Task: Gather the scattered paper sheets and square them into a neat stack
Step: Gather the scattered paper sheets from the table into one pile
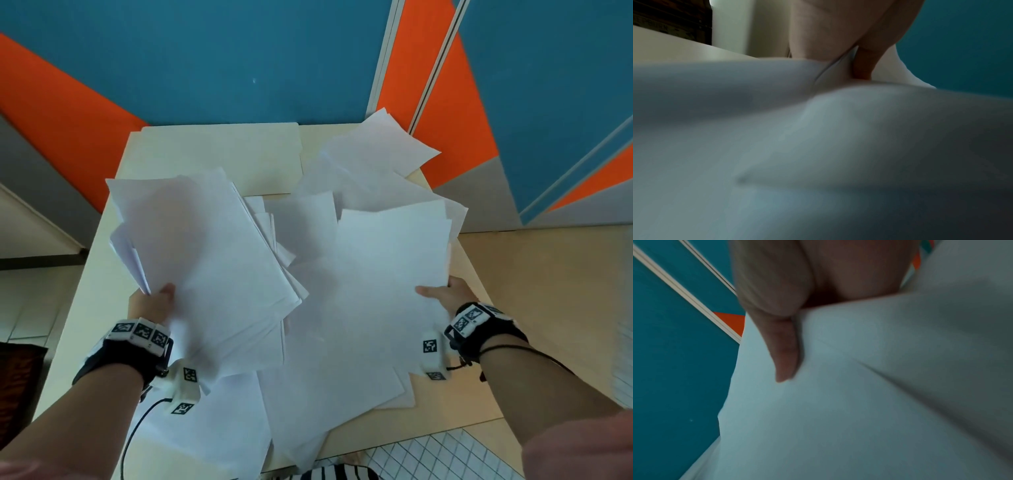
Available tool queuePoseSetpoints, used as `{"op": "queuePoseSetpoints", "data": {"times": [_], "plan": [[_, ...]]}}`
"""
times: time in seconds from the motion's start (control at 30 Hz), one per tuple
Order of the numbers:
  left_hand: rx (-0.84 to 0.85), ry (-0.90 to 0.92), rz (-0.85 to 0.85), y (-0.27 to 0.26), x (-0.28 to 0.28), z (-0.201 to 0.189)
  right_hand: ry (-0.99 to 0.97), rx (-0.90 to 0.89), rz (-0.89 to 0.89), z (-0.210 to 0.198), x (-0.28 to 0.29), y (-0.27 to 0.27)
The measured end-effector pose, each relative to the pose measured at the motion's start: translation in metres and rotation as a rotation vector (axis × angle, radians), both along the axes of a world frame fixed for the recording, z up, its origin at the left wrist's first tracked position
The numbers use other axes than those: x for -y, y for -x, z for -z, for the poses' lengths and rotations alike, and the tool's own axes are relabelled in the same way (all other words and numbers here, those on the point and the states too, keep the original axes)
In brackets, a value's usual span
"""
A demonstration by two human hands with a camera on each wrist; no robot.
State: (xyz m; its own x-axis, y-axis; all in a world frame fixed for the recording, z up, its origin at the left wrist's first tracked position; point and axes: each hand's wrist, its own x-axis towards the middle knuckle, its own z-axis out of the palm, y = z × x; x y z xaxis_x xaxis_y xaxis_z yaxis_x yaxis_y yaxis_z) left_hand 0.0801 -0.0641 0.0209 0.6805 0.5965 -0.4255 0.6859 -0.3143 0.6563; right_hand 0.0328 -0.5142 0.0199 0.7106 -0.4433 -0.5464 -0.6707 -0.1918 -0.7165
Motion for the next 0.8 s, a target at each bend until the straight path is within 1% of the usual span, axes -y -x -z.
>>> {"op": "queuePoseSetpoints", "data": {"times": [0.13, 0.27, 0.33, 0.4, 0.43, 0.5, 0.67, 0.73, 0.8], "plan": [[-0.004, -0.005, 0.005, 0.006, -0.012, -0.001, -0.184, 0.019, 0.080, -0.008, -0.005, 0.003], [0.004, 0.005, -0.016, 0.011, -0.025, -0.003, -0.310, 0.043, 0.059, -0.021, -0.015, 0.004], [-0.001, -0.013, -0.016, 0.013, -0.031, -0.005, -0.261, 0.131, 0.123, -0.027, -0.022, 0.001], [-0.007, -0.023, -0.021, 0.016, -0.038, -0.005, -0.186, 0.263, 0.265, -0.034, -0.026, -0.002], [-0.004, -0.025, -0.026, 0.017, -0.042, -0.004, -0.172, 0.314, 0.328, -0.039, -0.028, -0.003], [0.005, -0.022, -0.035, 0.019, -0.047, -0.003, -0.174, 0.363, 0.382, -0.050, -0.033, -0.005], [0.033, -0.014, -0.013, 0.020, -0.053, 0.001, -0.224, 0.495, 0.341, -0.080, -0.059, -0.018], [0.040, 0.001, -0.019, 0.019, -0.052, 0.001, -0.271, 0.533, 0.279, -0.091, -0.072, -0.026], [0.034, 0.008, -0.027, 0.018, -0.051, 0.001, -0.332, 0.549, 0.180, -0.098, -0.083, -0.033]]}}
